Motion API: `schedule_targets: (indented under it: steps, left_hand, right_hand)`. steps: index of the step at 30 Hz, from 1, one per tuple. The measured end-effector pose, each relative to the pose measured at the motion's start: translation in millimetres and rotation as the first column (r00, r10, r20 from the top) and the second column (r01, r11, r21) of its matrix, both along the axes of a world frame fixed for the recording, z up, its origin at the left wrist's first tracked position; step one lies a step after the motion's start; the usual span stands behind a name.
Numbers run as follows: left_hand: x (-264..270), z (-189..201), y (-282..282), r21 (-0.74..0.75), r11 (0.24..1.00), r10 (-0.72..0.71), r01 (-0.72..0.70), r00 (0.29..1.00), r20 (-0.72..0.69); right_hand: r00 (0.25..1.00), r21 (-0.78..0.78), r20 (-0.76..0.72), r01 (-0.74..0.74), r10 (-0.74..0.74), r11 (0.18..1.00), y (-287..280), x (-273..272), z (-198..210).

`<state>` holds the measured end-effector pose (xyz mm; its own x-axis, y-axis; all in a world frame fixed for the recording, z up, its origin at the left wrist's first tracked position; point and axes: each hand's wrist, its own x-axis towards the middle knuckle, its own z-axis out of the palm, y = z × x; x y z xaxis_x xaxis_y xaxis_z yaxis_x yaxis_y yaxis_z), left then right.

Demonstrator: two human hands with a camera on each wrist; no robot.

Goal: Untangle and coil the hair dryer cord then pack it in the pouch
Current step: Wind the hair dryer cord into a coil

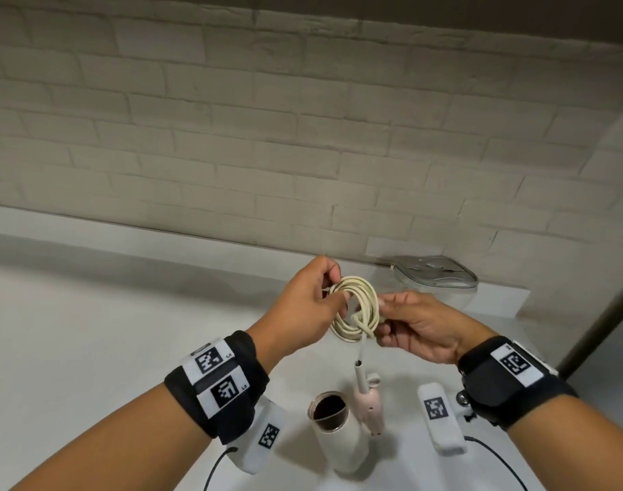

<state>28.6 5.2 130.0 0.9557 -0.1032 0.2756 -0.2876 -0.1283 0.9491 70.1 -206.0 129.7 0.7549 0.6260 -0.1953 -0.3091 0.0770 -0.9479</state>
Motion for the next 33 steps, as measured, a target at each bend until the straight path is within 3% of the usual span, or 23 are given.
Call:
schedule_targets:
  steps: [3,10,13,16,21,27,30,33]
  left_hand:
    - [-2.1,-1.3,5.5,-0.052,0.998,-0.028,0.022,0.994,-0.108]
    - [-0.9,5.2,2.8,-0.154,0.988,-0.043,-0.005,0.95,-0.308]
    - [4.7,3.4,2.0,-0.243,0.97,-0.081,-0.009,0.93,-0.359]
    - [9.2,4.7,0.9,-0.267,0.964,-0.097,-0.013,0.913,-0.396]
    - [8.7,10.6,-7.8,-0.273,0.962,-0.121,-0.01,0.88,-0.46]
    - [13.0,16.4,-4.9,-0.297,0.952,-0.103,-0.066,0.849,-0.518]
    - [14.2,19.0,-4.7,-0.288,0.956,-0.106,-0.057,0.847,-0.52]
    - [13.6,19.9,-7.0,-0.305,0.952,-0.174,0.009,0.837,-0.518]
  right_hand:
    - [0.98,-0.108,0.034,0.197,-0.194,0.975,-4.1,0.5,3.4]
    - [0.849,-0.101,-0.006,0.525,-0.528,0.845,-3.7,-5.6,-0.2]
    - [0.864,0.012,-0.035,0.503,-0.502,0.864,-2.2,-11.7,6.1]
    - [0.899,0.088,0.106,0.417,-0.425,0.905,4.8,-20.2,8.7]
    - [0.838,0.224,0.243,0.441,-0.488,0.869,22.8,-23.5,10.7]
    - [0.879,0.13,0.404,0.22,-0.254,0.967,17.5,-27.6,22.0]
    - [0.771,-0.086,0.621,0.245,-0.14,0.966,10.4,-28.3,24.6]
    - [0.463,-0.298,0.883,0.429,0.076,0.852,11.0,-25.9,27.0]
